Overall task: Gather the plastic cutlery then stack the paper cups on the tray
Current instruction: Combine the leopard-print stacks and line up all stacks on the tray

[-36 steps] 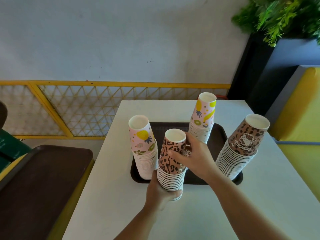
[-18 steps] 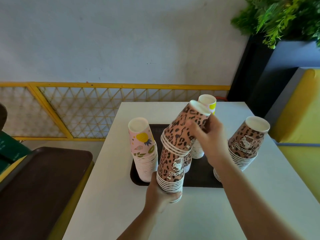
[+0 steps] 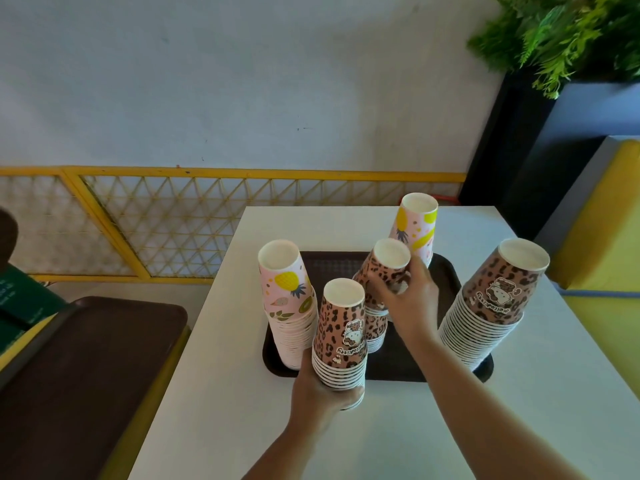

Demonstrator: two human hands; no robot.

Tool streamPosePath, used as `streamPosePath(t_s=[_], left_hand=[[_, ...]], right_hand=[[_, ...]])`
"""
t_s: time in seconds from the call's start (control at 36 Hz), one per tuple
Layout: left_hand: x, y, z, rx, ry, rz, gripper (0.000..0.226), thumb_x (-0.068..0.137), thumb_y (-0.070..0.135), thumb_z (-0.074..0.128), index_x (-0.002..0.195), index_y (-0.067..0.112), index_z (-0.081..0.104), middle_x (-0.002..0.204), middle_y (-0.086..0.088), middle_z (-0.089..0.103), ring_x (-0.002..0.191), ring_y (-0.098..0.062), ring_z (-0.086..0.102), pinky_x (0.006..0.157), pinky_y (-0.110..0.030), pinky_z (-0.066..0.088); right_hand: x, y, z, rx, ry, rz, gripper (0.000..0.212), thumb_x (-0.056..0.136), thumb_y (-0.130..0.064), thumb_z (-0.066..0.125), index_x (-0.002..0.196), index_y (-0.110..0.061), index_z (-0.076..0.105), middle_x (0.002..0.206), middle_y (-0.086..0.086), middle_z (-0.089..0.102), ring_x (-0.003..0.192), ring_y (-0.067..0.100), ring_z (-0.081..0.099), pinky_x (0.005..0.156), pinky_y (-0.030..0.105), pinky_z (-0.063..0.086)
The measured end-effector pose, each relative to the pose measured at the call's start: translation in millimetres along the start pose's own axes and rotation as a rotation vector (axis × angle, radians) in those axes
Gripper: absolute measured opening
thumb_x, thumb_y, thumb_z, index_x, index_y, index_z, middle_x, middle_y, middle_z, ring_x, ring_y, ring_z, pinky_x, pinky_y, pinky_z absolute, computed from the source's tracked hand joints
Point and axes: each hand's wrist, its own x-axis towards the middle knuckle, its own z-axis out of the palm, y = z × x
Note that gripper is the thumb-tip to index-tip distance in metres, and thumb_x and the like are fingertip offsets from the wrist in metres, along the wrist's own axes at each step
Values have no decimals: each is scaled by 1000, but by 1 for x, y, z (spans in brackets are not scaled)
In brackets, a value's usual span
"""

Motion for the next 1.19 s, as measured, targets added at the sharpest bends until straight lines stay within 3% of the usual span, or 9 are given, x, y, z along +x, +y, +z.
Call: streamPosePath(t_s=[0.28,0.39,0.53,0.69,0.83,0.97,1.06,1.19], left_hand=[[-1,3,0,-16,-17,4,91,32,47,81,115,40,44,110,17,62,102,-5,59,87,-25,51],[-2,3,0,-1,-13,16,81,31,50,79,105,44,45,104,23,60,95,4,57,77,-10,46],[-2,4,2,14,-6,56,85,32,50,79,109,40,45,105,21,62,98,5,58,73,-3,45],[-4,6,4,16,-23,61,81,32,47,79,105,39,46,101,18,64,91,17,56,69,-3,46],[-5,7,5,29,-25,74,83,32,50,78,108,37,45,101,20,63,90,14,57,70,0,43],[-5,6,3,33,-30,89,84,34,49,79,110,38,44,99,25,60,90,24,53,70,1,42],[-4,5,3,43,-32,85,89,34,51,79,115,36,45,101,23,61,92,15,57,71,1,42],[-1,6,3,45,-32,95,94,34,53,78,120,32,45,105,20,62,98,6,58,73,0,42]], right_hand=[[-9,8,2,-27,-111,3,64,76,-30,73,132,-22,44,116,-11,55,108,3,48,89,21,39],[-15,-9,-9,0,-26,-100,51,84,-35,64,129,-19,48,125,-5,55,111,6,49,90,25,42],[-29,-27,-20,63,-315,-127,66,72,-62,57,126,-25,48,122,-10,57,114,1,52,97,22,43],[-35,-30,-19,-35,-410,-173,57,71,-34,75,122,-27,50,113,-15,57,100,-7,52,81,1,42],[-35,-34,-22,-3,-364,-174,50,71,-30,75,117,-26,53,107,-13,59,97,-10,54,79,3,44],[-30,-42,-24,53,-303,-137,46,72,-27,74,114,-25,55,99,-21,60,95,-10,55,75,3,45],[-26,-47,-26,74,-284,-125,41,73,-24,73,109,-29,55,94,-25,59,91,-10,57,73,4,46],[-21,-48,-25,88,-303,-121,43,73,-27,74,112,-24,56,100,-16,63,96,-1,59,76,10,50]])
